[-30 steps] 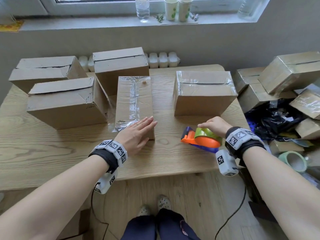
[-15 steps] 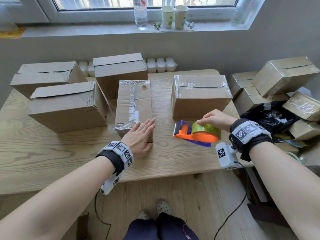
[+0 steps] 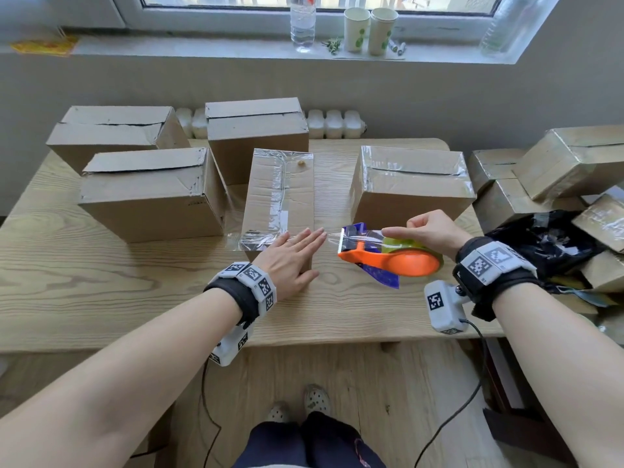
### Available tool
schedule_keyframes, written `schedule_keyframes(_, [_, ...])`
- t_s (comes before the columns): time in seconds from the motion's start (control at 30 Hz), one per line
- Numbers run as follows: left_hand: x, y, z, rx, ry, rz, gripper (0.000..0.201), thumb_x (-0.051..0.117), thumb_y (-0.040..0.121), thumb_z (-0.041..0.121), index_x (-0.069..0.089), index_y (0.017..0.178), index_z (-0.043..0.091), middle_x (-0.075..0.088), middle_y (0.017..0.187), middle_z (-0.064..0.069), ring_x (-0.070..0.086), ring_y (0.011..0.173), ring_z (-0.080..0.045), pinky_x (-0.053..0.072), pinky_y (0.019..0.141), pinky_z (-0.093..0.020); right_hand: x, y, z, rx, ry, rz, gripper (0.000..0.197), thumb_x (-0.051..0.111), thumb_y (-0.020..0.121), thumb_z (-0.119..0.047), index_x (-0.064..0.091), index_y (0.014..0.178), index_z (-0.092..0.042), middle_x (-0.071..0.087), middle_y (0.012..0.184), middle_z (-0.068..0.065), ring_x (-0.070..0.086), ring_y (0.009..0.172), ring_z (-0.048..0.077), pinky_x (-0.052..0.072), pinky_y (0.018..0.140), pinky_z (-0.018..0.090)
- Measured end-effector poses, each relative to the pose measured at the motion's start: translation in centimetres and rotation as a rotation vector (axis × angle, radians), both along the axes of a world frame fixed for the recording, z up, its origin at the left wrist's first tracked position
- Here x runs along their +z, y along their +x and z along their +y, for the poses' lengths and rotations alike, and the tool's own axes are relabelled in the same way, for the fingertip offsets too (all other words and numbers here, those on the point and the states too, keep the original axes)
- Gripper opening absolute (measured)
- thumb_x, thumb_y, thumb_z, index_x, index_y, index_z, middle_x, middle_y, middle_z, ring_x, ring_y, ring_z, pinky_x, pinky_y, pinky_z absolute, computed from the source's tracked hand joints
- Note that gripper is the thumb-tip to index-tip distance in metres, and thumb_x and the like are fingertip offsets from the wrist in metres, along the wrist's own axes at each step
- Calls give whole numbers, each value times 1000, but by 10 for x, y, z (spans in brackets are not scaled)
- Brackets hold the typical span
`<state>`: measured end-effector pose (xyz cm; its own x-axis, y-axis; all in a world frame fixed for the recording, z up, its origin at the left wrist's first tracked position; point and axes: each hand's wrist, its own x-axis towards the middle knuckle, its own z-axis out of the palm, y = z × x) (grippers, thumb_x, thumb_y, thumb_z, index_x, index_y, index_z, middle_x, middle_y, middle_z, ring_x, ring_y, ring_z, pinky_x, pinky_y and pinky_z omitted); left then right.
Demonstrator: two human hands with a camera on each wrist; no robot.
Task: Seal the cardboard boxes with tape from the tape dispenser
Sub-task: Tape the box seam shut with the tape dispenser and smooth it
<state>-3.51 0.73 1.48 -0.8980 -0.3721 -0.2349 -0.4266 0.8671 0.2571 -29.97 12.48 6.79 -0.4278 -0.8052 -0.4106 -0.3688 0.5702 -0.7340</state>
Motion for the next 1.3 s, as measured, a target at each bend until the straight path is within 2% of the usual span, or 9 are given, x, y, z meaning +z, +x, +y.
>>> schedule_keyframes(0.2, [1,-4,1,31,32,-7,68,32,98,45,-7,149,26,-6,156,12,-4,145,-10,-1,118,-39,-4,5,-3,17,-53,-51,55,80,71,-34,35,44,-17,31,45,-4,29,46,12,24,47,23])
schedule_keyframes(0.37, [1,-6,0,43,58,-17,65,33,99,39,-6,149,25,-4,157,12,-4,144,-10,-2,118,-39,-7,14,-7,9,-134,-31,56,79,74,-27,34,43,-17,31,39,-11,30,40,6,27,43,16])
schedule_keyframes(0.6, [3,-8,-5,50,133,-30,65,37,97,26,0,151,23,-1,157,12,-4,145,-10,-3,116,-38,-13,20,-10,-28,-188,-42,54,80,73,-25,36,45,-16,32,39,-11,30,40,5,28,42,14])
schedule_keyframes(0.8, [7,-9,-4,56,153,-41,67,37,96,21,-1,150,21,0,158,8,-2,145,-11,-2,118,-38,-17,23,-13,-67,-197,-56,48,80,73,-27,42,48,-14,39,46,-4,34,42,6,30,43,15])
schedule_keyframes(1.03, [18,-9,-2,44,155,-73,64,37,96,19,2,150,18,-1,158,6,-3,145,-12,-1,119,-40,-23,25,-9,-132,-225,-69,49,80,74,-25,40,47,-15,35,37,-14,31,38,2,27,40,13])
schedule_keyframes(1.2, [16,-10,-2,38,148,-80,66,36,96,19,0,151,21,-2,158,8,-3,145,-12,1,119,-42,-29,25,-4,-126,-208,-136,51,80,74,-23,38,46,-16,33,39,-11,30,40,4,26,42,16])
schedule_keyframes(1.3, [14,-11,-2,32,120,-92,66,34,96,18,-2,151,21,-3,158,8,-4,145,-12,-1,117,-39,-27,21,-2,-123,-196,-136,50,80,73,-25,39,46,-15,35,40,-10,32,41,5,28,42,16])
